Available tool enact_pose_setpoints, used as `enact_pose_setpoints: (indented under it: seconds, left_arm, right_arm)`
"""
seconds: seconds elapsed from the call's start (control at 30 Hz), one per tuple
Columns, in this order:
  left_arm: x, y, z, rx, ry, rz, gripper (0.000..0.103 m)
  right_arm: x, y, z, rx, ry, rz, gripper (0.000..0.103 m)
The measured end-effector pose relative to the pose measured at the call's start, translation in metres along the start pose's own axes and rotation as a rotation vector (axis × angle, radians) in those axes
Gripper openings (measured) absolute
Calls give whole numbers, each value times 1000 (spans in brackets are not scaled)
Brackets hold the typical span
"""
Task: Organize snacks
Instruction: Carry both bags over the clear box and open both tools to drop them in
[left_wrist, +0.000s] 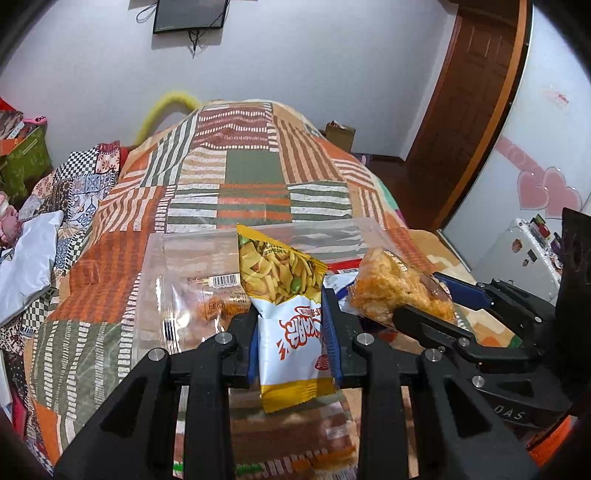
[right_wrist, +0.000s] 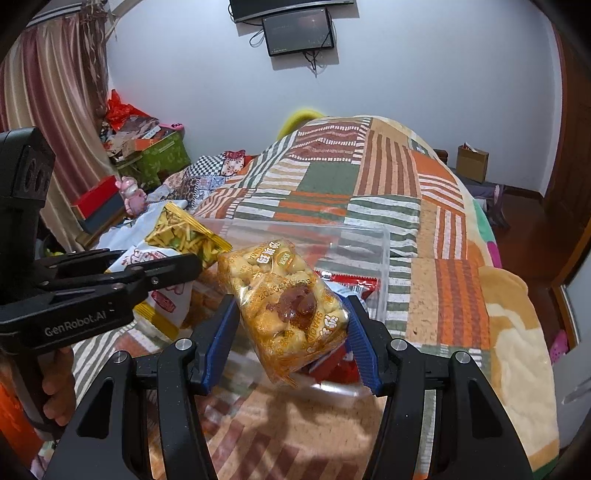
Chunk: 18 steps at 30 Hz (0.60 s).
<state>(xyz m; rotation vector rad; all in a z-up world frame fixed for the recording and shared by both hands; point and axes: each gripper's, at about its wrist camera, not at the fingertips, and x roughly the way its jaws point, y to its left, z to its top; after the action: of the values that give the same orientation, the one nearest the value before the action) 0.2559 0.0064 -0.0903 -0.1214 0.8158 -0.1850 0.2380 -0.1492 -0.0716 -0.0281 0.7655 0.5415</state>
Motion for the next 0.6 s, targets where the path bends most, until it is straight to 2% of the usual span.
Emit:
enact_pose_setpoints:
  seconds: [0.23,0.43,0.6]
  left_arm:
    - [22,5,2,-9,41,23,29]
    - [26,2,1,15,40,28,29]
    - [23,7,2,-3,39,32,36]
  right_arm:
    - [11,6,9,-31,-11,-29,54]
    - [19,8,11,-60,-8,-55,55]
    - [19,7,13,-55,6,-54,57]
